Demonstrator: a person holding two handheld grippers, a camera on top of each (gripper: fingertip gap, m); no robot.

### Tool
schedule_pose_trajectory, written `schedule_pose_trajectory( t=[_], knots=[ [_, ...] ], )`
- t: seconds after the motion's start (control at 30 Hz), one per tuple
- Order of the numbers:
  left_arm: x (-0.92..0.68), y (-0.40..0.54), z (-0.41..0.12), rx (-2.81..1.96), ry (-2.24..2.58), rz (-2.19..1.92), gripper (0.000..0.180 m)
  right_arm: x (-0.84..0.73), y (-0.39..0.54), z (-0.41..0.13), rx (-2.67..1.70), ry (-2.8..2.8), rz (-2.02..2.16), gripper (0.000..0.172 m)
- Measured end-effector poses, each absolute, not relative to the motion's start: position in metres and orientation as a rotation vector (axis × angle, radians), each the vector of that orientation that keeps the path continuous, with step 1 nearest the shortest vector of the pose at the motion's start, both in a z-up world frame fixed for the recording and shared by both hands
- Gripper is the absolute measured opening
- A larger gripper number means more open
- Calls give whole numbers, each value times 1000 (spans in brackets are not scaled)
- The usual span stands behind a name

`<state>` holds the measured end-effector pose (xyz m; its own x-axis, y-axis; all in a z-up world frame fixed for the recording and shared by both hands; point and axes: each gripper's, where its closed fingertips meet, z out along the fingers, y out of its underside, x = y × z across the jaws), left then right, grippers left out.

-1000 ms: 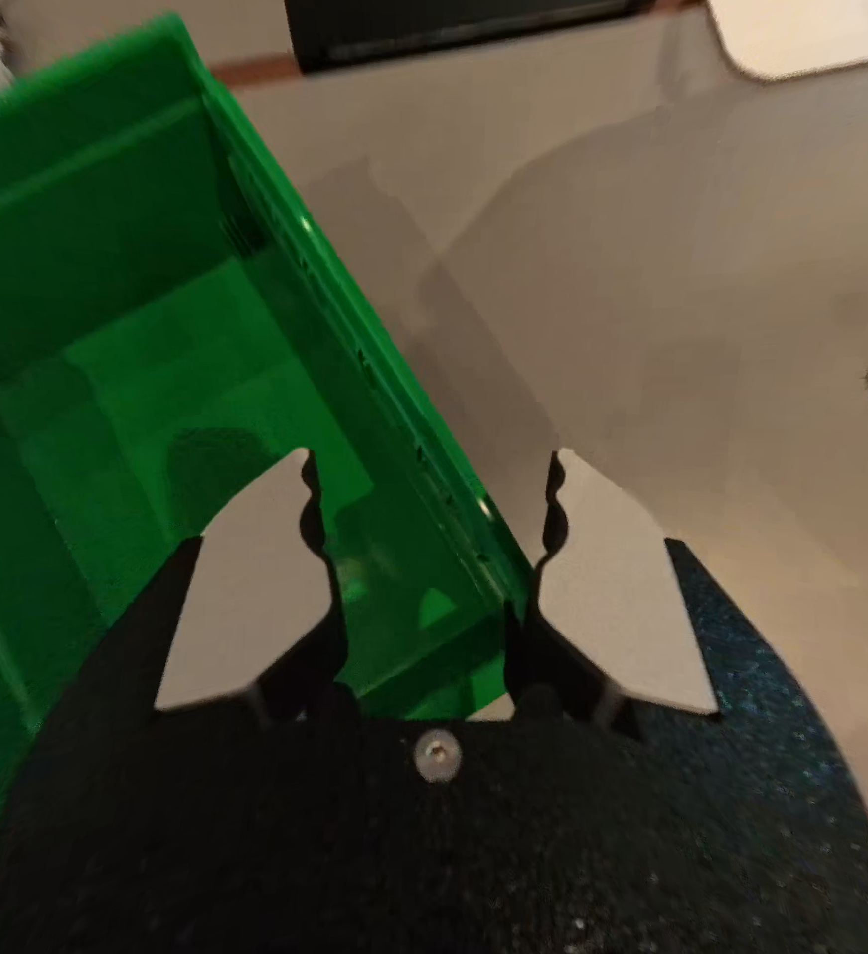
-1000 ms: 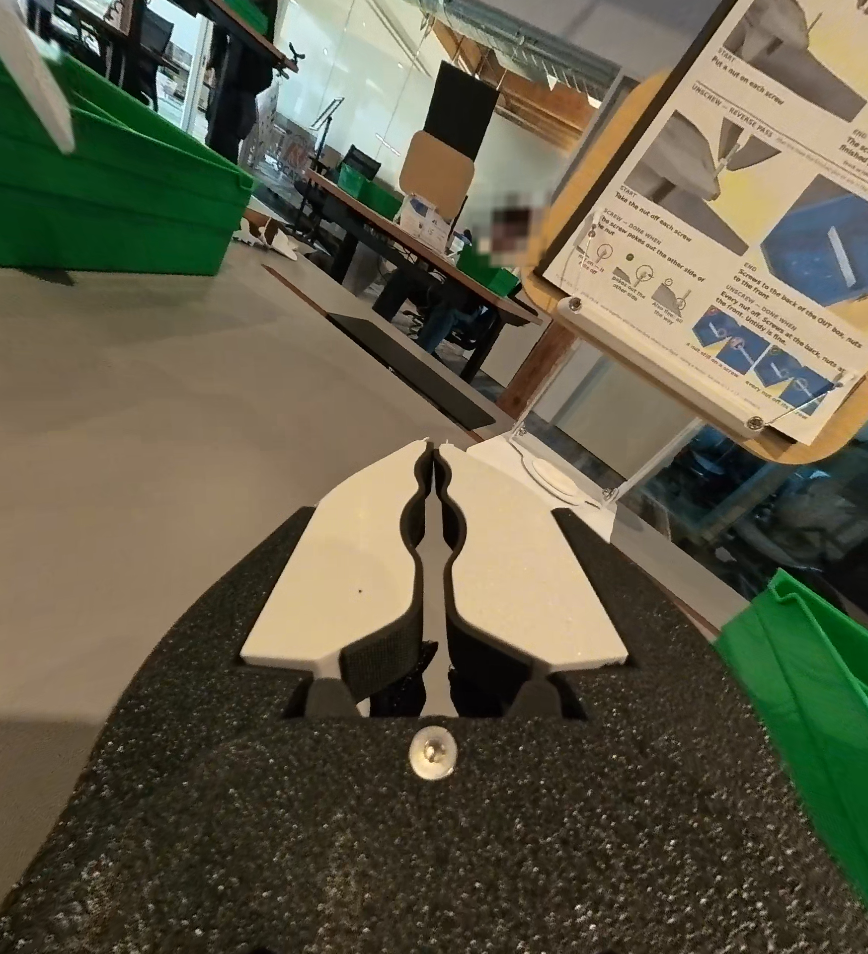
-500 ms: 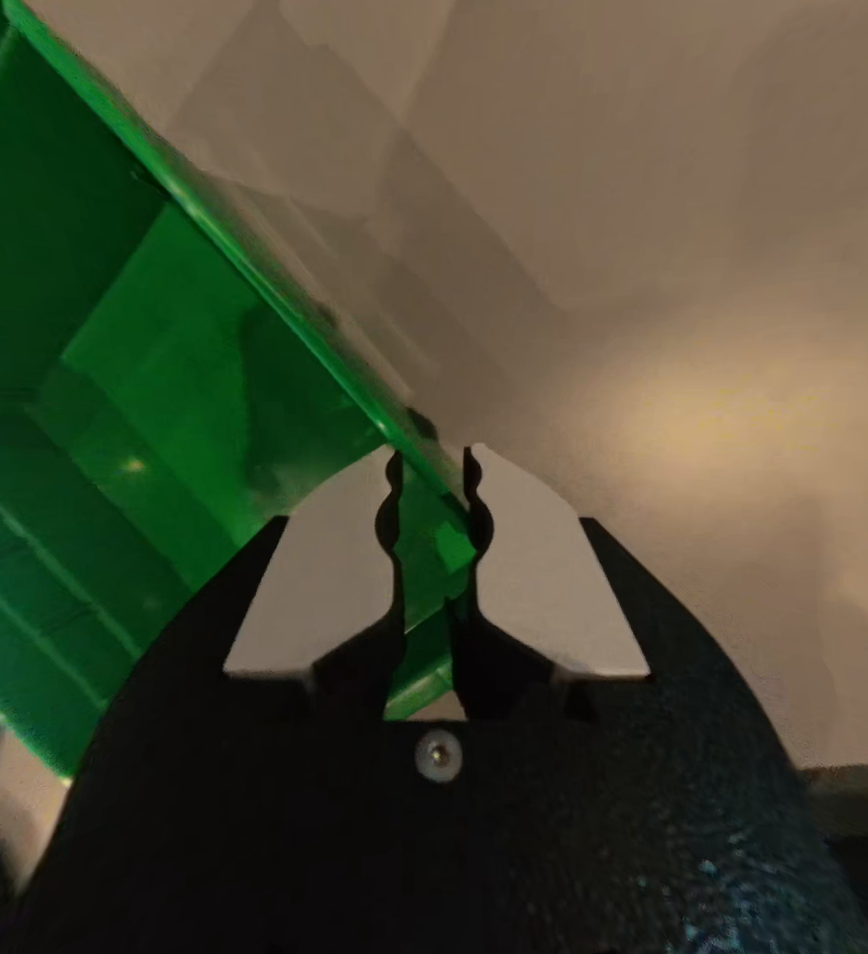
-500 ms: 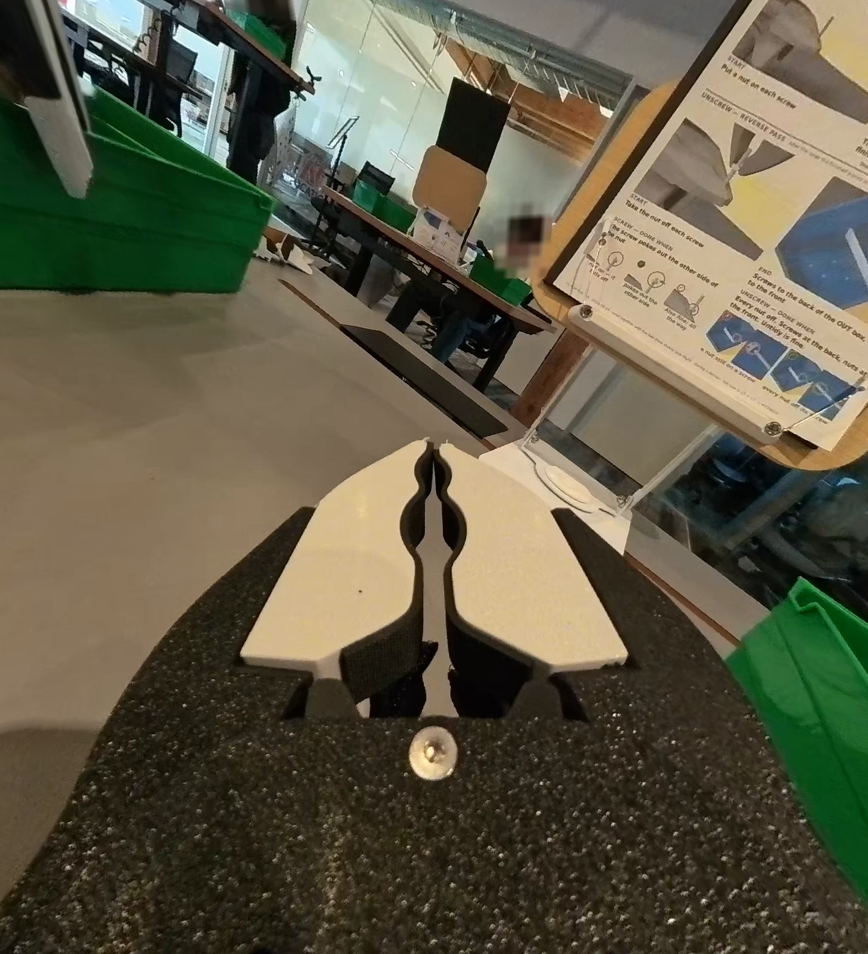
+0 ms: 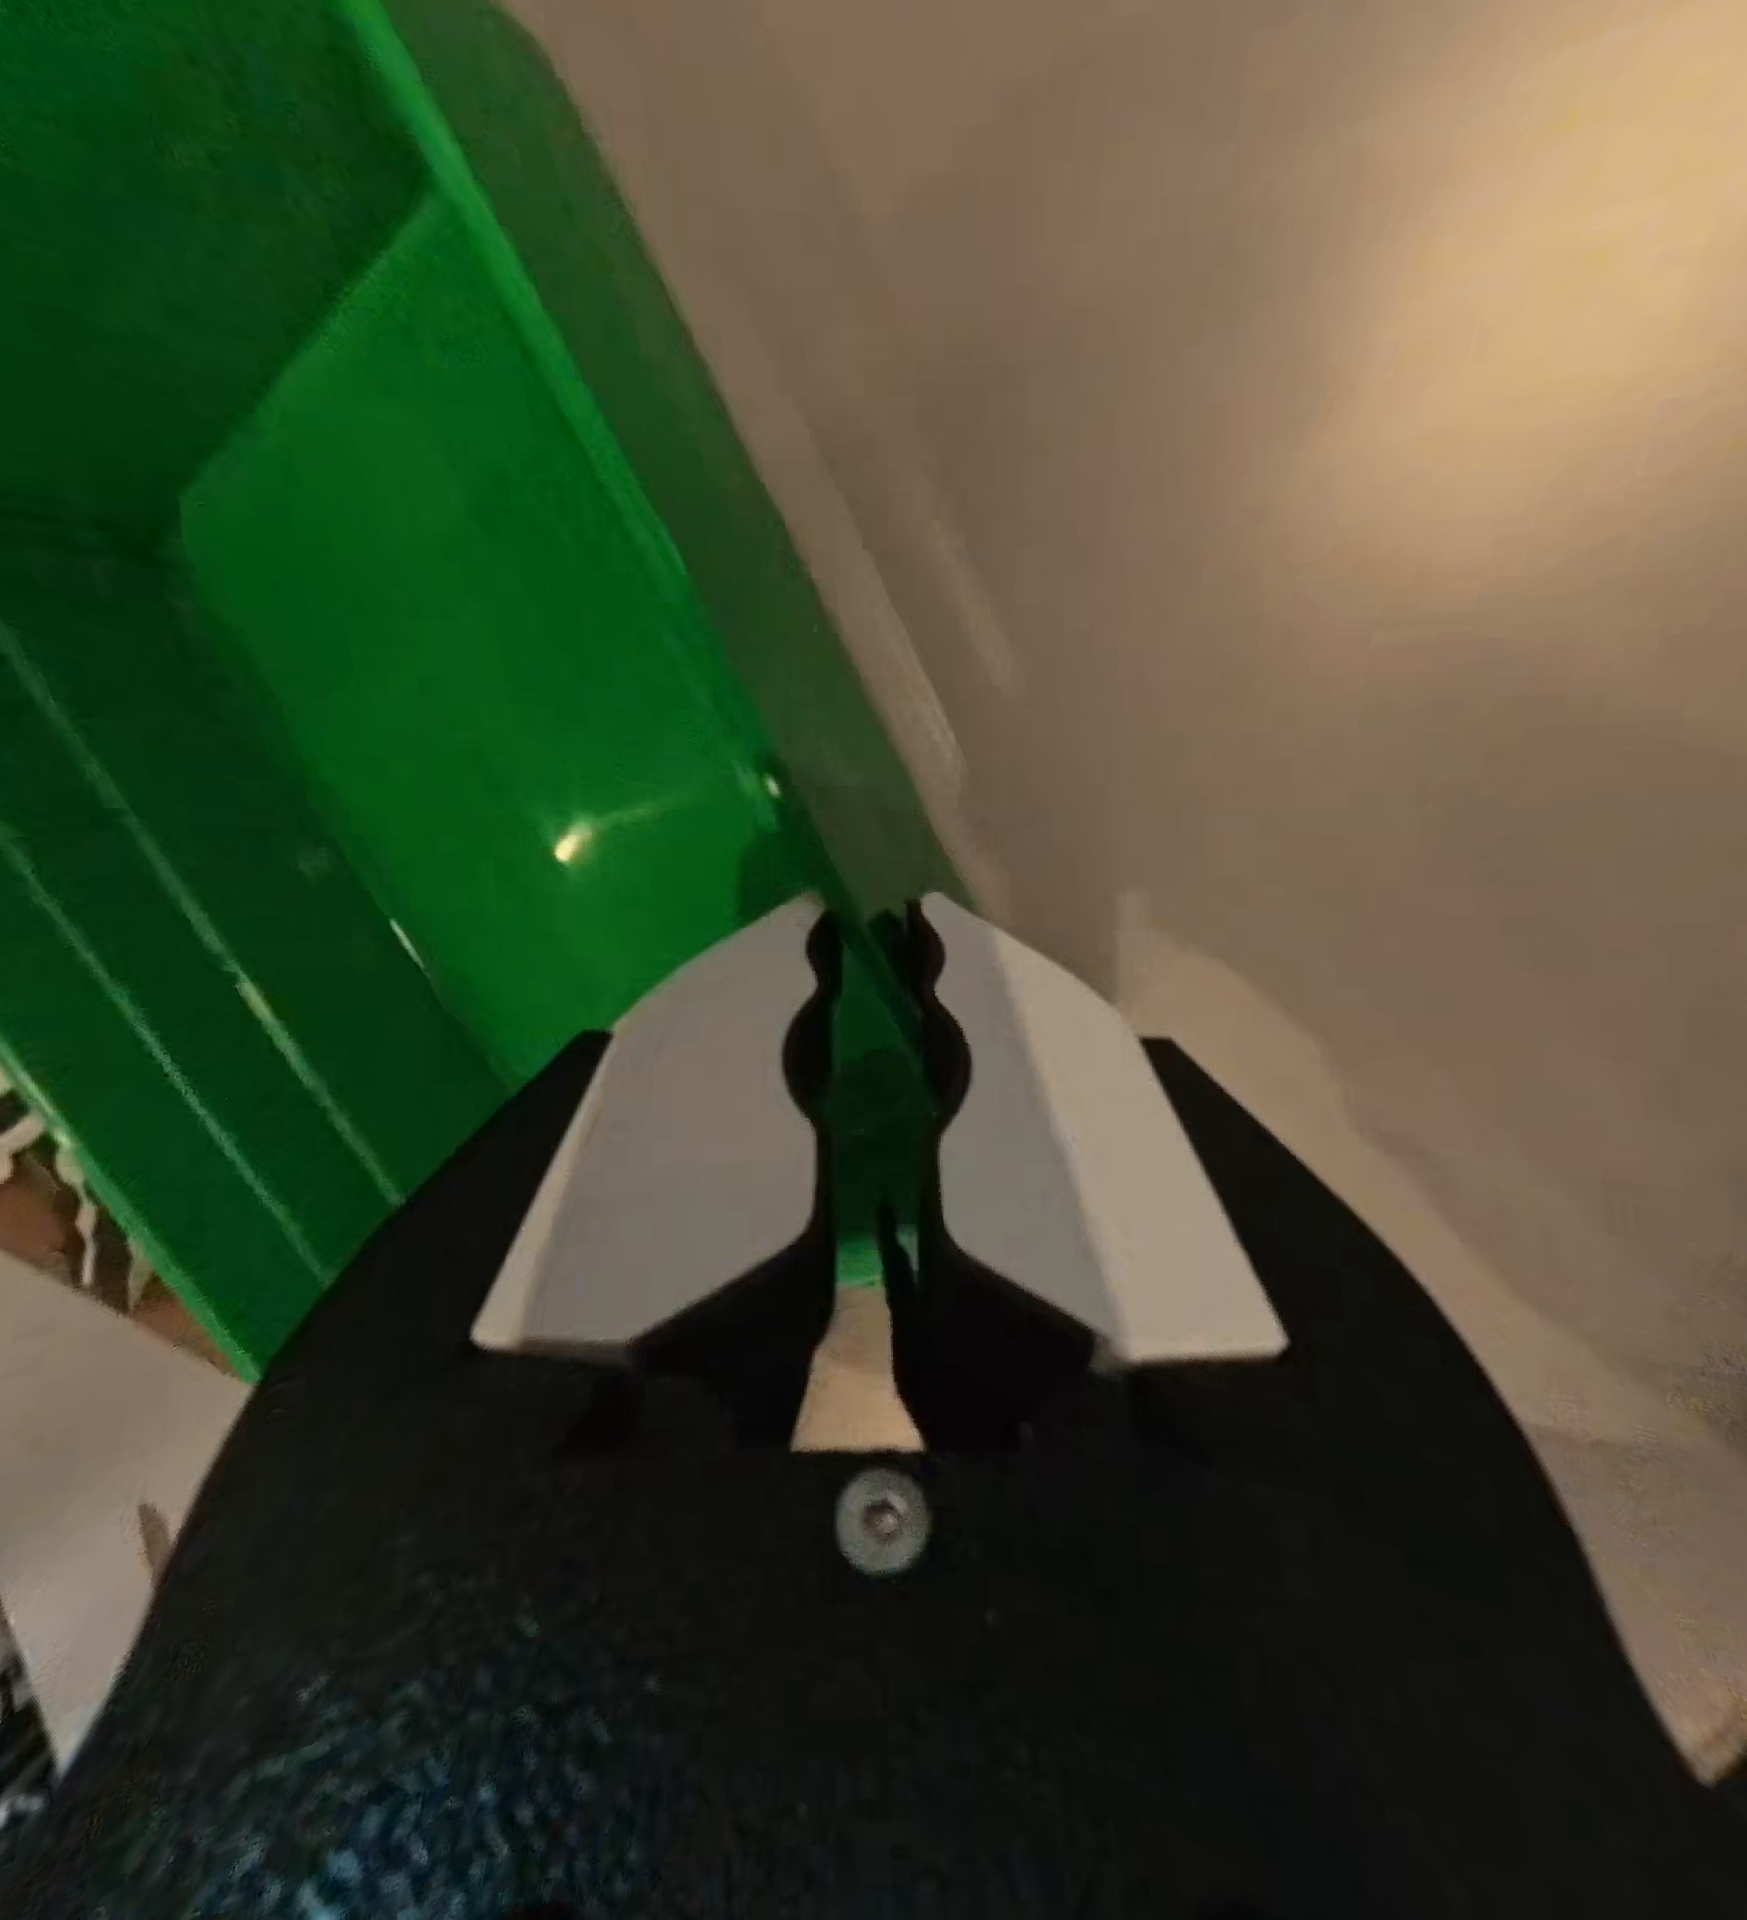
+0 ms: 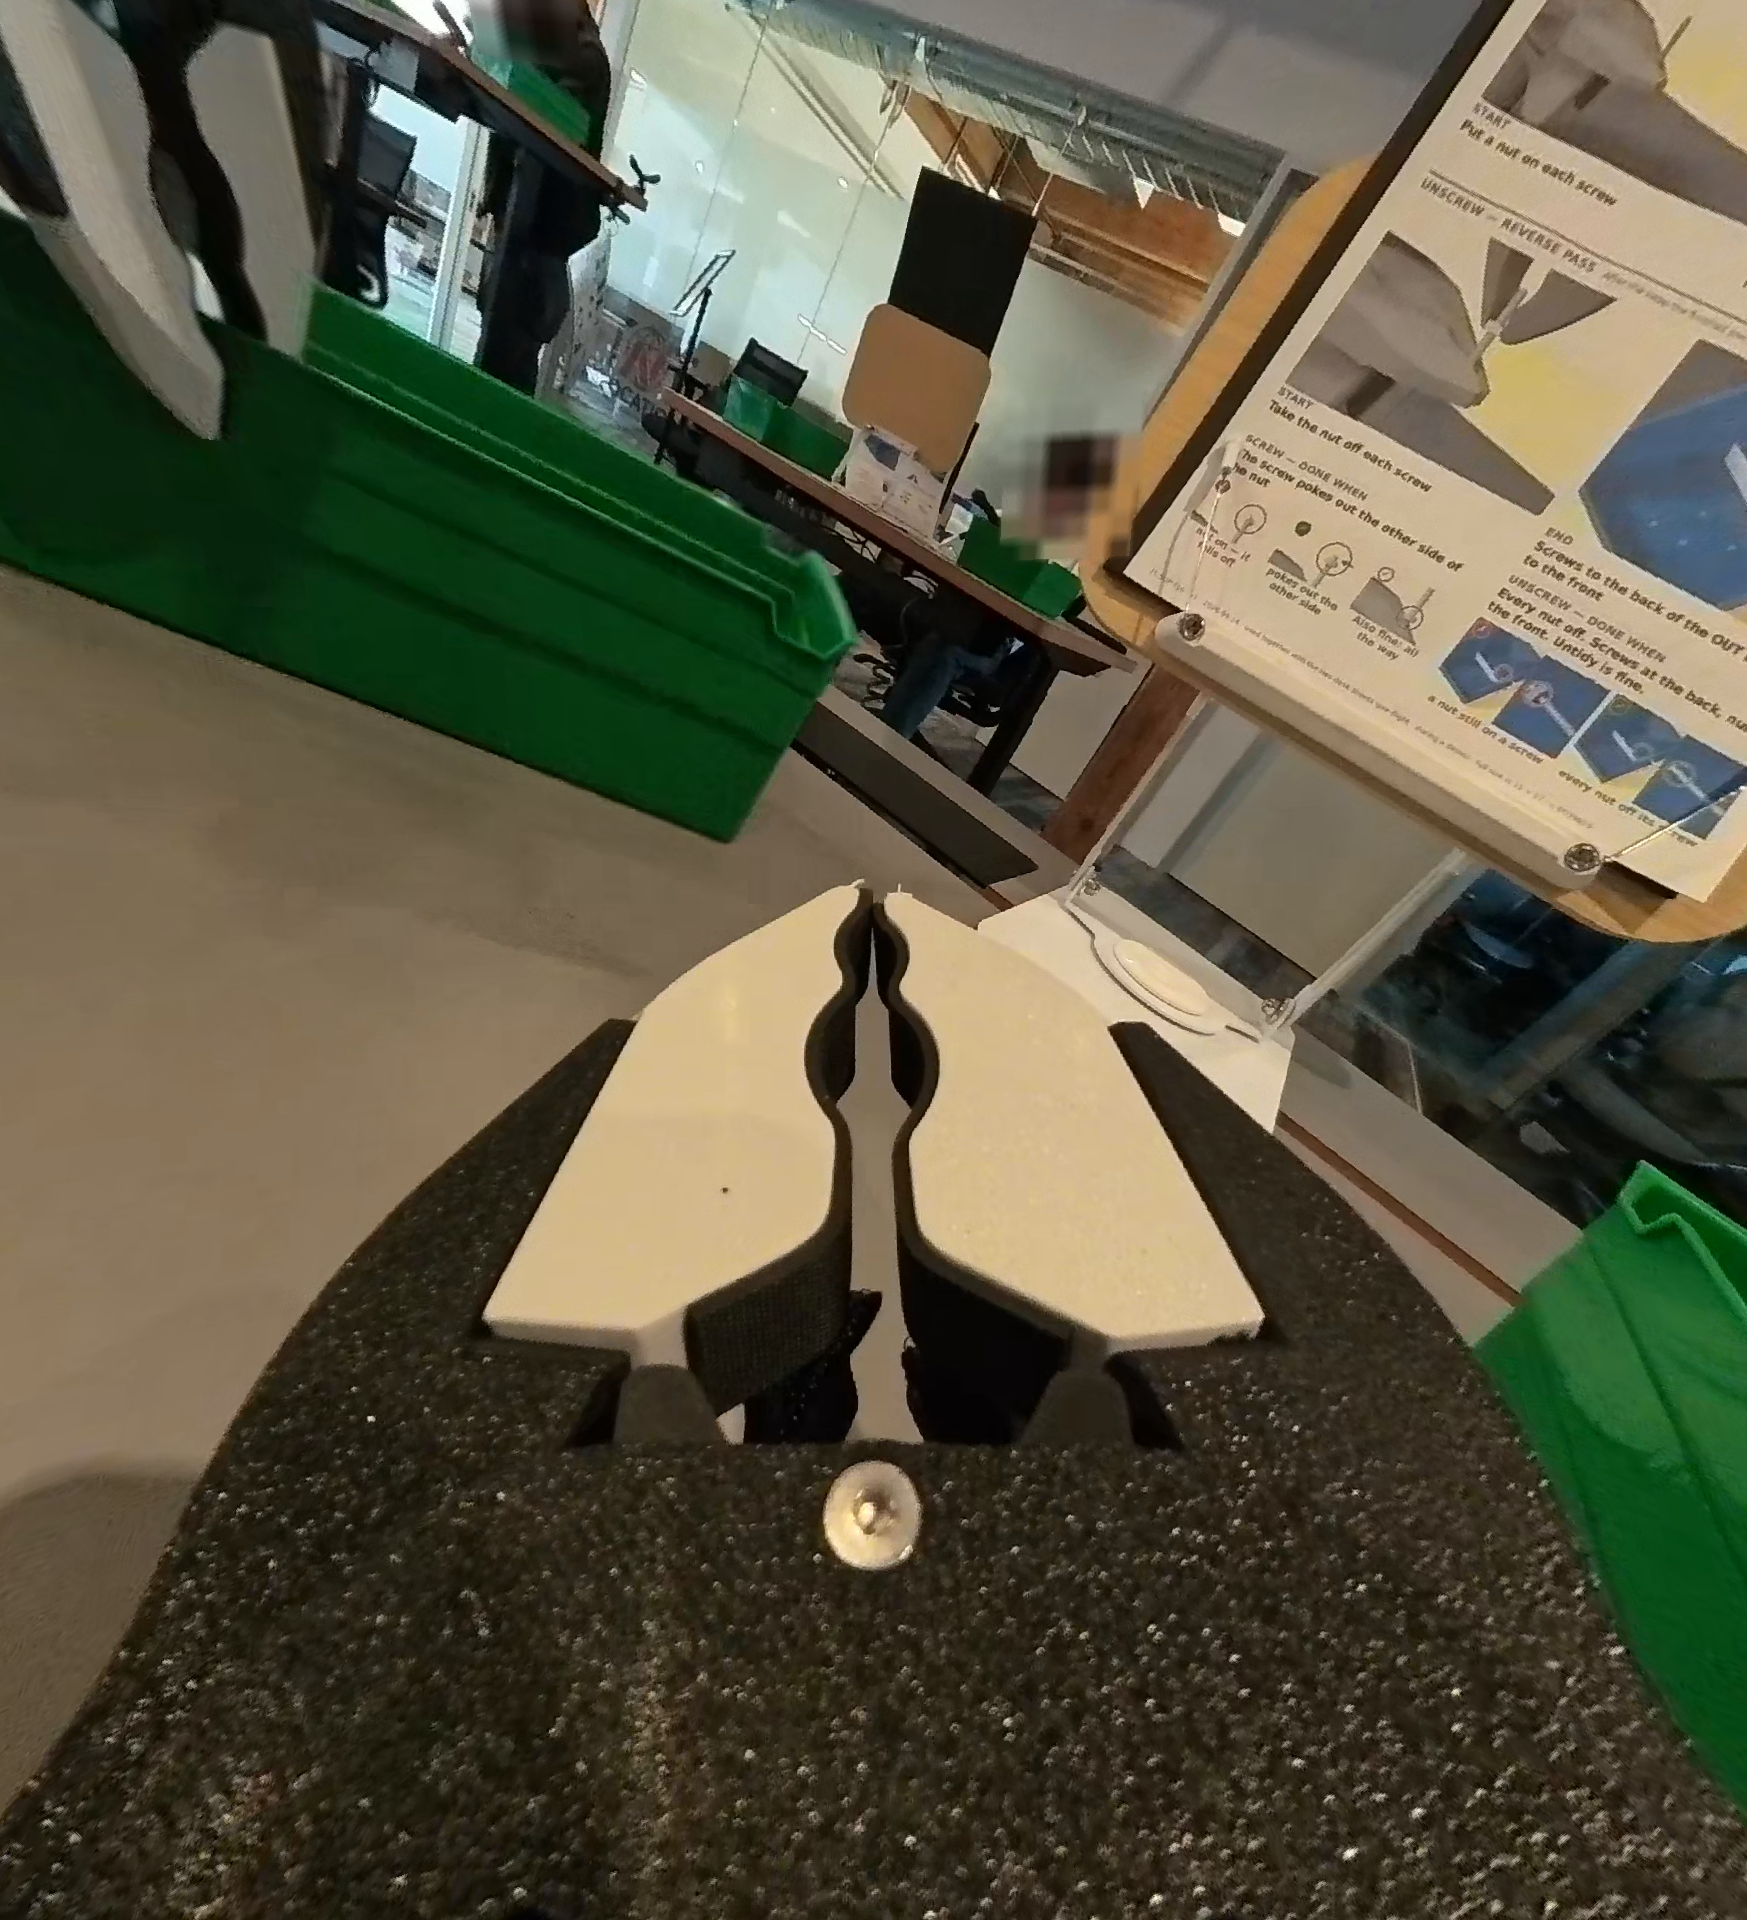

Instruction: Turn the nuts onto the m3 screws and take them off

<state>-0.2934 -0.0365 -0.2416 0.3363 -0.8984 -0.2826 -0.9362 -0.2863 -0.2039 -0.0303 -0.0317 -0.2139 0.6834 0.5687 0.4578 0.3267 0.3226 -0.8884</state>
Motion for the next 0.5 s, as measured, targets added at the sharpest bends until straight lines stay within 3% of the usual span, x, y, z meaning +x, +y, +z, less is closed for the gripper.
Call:
schedule_pose_trajectory(
  t=[0.2,0.37,0.43,0.5],
  knots=[
    [-349,8,-241,-2144,1840,244,9,-29,-31,-214,-1280,-853,195,0],
    [-370,29,-241,-2189,1718,204,7,-29,-31,-212,-1306,-860,177,0],
    [-366,28,-236,-2173,1598,136,11,-25,-41,-193,-1307,-853,169,9],
    [-354,21,-223,-2091,1450,34,25,-13,-57,-162,-1311,-824,141,25]
  ],
)
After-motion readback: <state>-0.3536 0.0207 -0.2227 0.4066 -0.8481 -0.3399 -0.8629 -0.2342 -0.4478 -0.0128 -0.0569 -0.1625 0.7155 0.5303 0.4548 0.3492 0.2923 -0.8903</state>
